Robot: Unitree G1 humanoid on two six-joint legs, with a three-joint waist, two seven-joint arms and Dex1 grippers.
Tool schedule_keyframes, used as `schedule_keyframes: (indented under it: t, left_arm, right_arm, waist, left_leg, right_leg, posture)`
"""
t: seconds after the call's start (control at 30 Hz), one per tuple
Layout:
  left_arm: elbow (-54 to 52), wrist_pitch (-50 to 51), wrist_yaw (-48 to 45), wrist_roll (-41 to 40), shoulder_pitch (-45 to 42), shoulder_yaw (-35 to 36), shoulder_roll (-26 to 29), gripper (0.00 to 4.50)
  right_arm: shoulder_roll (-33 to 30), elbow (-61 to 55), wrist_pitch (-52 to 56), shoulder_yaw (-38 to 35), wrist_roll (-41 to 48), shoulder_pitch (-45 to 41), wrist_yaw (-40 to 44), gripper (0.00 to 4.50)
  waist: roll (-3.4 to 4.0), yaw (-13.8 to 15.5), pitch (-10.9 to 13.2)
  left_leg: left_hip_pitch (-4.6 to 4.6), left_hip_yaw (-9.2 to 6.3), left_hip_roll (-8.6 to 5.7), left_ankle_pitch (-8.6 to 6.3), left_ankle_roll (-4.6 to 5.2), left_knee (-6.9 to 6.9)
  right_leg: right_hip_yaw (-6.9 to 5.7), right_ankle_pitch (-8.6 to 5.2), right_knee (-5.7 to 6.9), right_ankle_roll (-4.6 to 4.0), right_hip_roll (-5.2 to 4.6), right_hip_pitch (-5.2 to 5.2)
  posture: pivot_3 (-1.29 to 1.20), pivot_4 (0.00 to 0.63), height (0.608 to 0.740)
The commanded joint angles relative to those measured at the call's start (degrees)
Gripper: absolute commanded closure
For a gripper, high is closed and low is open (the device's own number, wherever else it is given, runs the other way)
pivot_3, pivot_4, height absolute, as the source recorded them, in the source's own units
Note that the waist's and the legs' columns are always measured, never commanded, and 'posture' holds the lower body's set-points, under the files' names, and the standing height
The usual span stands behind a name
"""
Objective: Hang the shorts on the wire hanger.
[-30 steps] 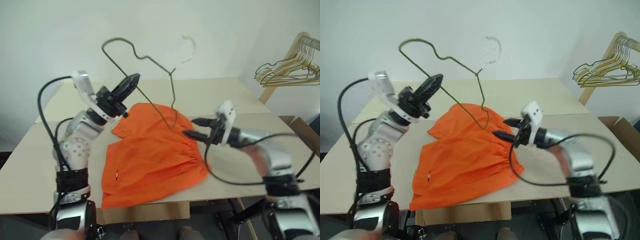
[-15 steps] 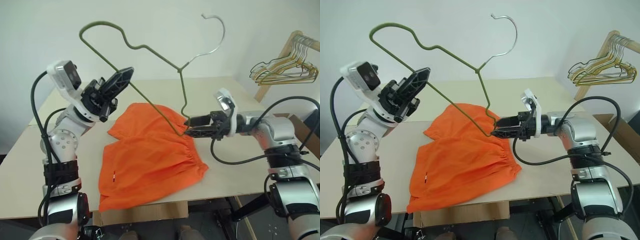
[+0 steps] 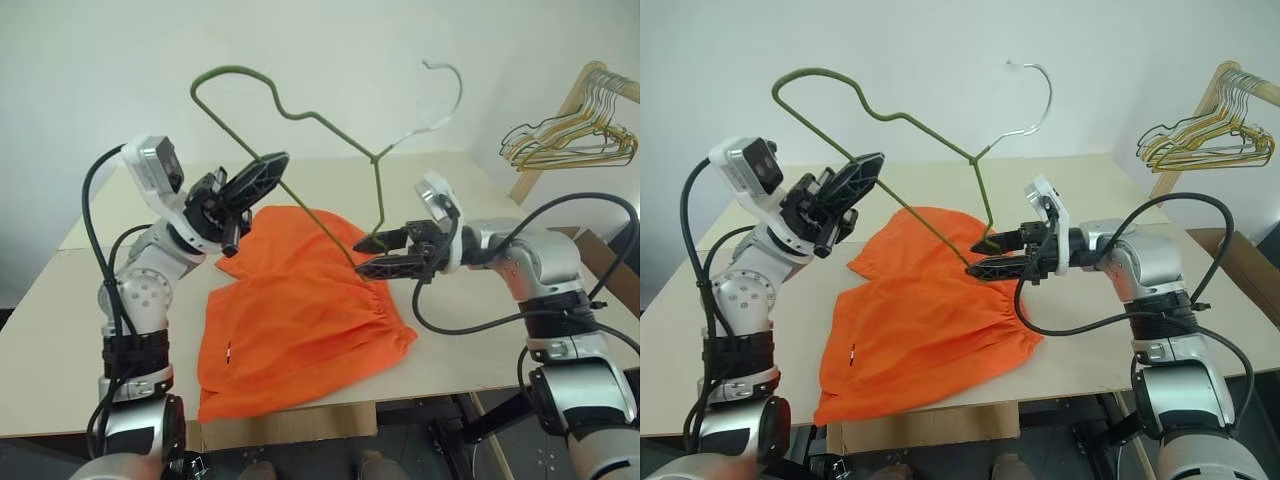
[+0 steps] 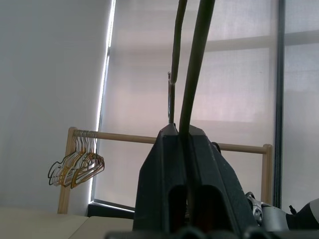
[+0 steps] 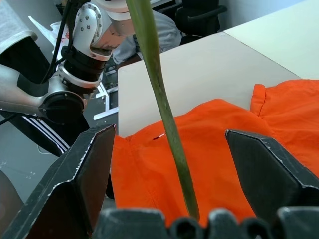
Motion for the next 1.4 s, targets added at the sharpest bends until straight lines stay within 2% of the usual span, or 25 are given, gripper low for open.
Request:
schedule_keyframes:
  t: [0.03, 0.17, 0.27, 0.6, 0.63, 0.73, 0.77, 0.8, 0.97, 1.1, 1.17, 1.4]
  left_arm:
    - [-1.69, -1.33, 0.47, -0.98, -1.0, 1.44, -0.1, 4.5]
    - [-1.86, -1.23, 0.28, -0.53, -0.48, 1.11, 0.09, 4.5]
    - [-1.81, -1.28, 0.21, -0.47, -0.24, 1.13, 0.05, 4.5]
    - [-0.63, -0.25, -0.17, -0.76, -0.17, 1.44, 0.85, 4.5]
    - [-0.37, -0.29, 0.04, -0.53, -0.02, 1.52, 0.92, 4.5]
    - [1.64, 0.95, 1.38, -0.75, 0.54, 2.1, 0.97, 4.5]
    - [2.42, 1.49, 1.61, -0.58, 0.77, 2.02, 1.19, 3.96]
    - [3.15, 1.37, 1.82, 0.72, 1.23, 1.44, 1.5, 3.75]
    - [5.91, -1.83, 1.55, 13.26, 5.49, -4.97, 5.47, 2.11]
    - [10.48, -12.33, 2.93, 31.01, 10.39, -13.71, 9.51, 0.76]
    - [9.7, -16.1, 1.54, 34.29, 12.48, -15.43, 10.54, 0.12]
    - [2.84, -23.02, -3.7, 41.53, 17.64, -19.98, 15.51, 0.02]
  right_arm:
    - [0.31, -1.91, 0.64, -0.9, 0.5, 0.26, -1.24, 0.34]
    - [0.66, -2.12, 0.91, -1.35, 1.1, 0.8, -2.04, 0.34]
    - [0.55, -2.33, 1.0, -1.34, 1.21, 1.15, -1.84, 0.89]
    - [0.19, -1.12, 0.22, -1.47, 0.82, 1.68, -0.71, 4.2]
    - [0.24, -1.02, 0.11, -1.51, 0.75, 1.68, -0.53, 4.4]
    - [0.68, -0.72, 0.2, -2.05, 1.13, 1.62, 0.03, 4.46]
    - [0.83, -0.68, 0.23, -2.24, 1.27, 1.58, 0.04, 4.5]
    - [1.03, -0.67, 0.55, -2.65, 1.62, 1.52, -0.15, 4.5]
    - [0.46, -0.58, 4.13, -7.42, 4.87, 2.09, -2.71, 4.5]
    - [-4.78, -0.59, 8.14, -10.36, 4.84, 6.0, -4.8, 4.5]
    - [-8.44, -0.09, 11.37, -10.34, 4.64, 7.98, -5.07, 4.5]
    - [-23.65, -0.58, 21.27, -5.25, 1.44, 16.1, -4.82, 4.5]
  waist:
    - [0.0, 0.0, 0.0]
    - [0.0, -0.03, 0.0]
    - [0.0, -0.06, 0.0]
    - [0.0, -0.09, 0.0]
    - [0.0, -0.14, 0.0]
    - [0.0, -0.02, 0.0]
    - [0.0, -0.01, 0.0]
    - [0.0, -0.01, 0.0]
    - [0.0, 0.15, 0.0]
    - [0.0, 1.03, 0.0]
    - [0.0, 1.48, 0.0]
    - [0.09, 2.57, -0.01]
  left_leg:
    - [0.0, 0.0, 0.0, 0.0, 0.0, 0.0]
    - [0.01, 0.0, 0.0, 0.0, 0.0, 0.0]
    - [0.01, 0.0, 0.0, 0.0, 0.0, 0.0]
    - [0.01, 0.0, 0.0, 0.0, 0.0, 0.0]
    - [0.02, 0.0, 0.0, 0.0, 0.0, 0.0]
    - [0.02, -0.01, 0.0, 0.0, 0.0, 0.0]
    - [0.02, -0.01, -0.01, 0.0, 0.0, 0.0]
    - [0.03, -0.01, -0.01, 0.0, 0.0, 0.0]
    - [0.02, -0.01, -0.02, 0.0, 0.0, 0.0]
    - [0.02, 0.01, -0.03, 0.0, 0.0, -0.01]
    - [0.0, 0.04, -0.03, 0.0, 0.0, -0.01]
    - [-0.15, 0.16, -0.03, -0.01, 0.01, -0.01]
  right_leg:
    - [0.0, 0.0, 0.0, 0.0, 0.0, 0.0]
    - [0.0, 0.0, 0.01, 0.0, 0.0, 0.0]
    - [0.0, 0.0, 0.01, 0.0, 0.01, 0.0]
    - [0.0, 0.0, 0.01, 0.0, 0.01, 0.0]
    - [0.0, 0.0, 0.01, 0.0, 0.01, 0.0]
    - [0.0, 0.0, 0.01, 0.0, 0.01, 0.01]
    - [0.0, 0.0, 0.01, 0.0, 0.0, 0.02]
    - [0.0, 0.0, 0.01, 0.0, 0.0, 0.02]
    - [0.0, 0.0, 0.01, 0.0, 0.01, 0.01]
    - [-0.01, 0.0, -0.03, -0.01, 0.0, 0.02]
    - [-0.01, 0.0, -0.06, -0.02, -0.02, 0.0]
    - [-0.01, -0.01, -0.09, -0.02, -0.1, -0.17]
  posture:
    - [-0.02, 0.0, 0.74]
    - [-0.02, 0.0, 0.74]
    - [-0.02, 0.0, 0.74]
    - [-0.02, 0.0, 0.74]
    - [-0.02, 0.0, 0.74]
    - [-0.01, 0.0, 0.74]
    - [-0.01, 0.0, 0.74]
    - [-0.01, 0.0, 0.74]
    - [0.0, 0.0, 0.74]
    - [0.0, 0.0, 0.74]
    - [0.0, 0.0, 0.74]
    - [-0.02, 0.0, 0.74]
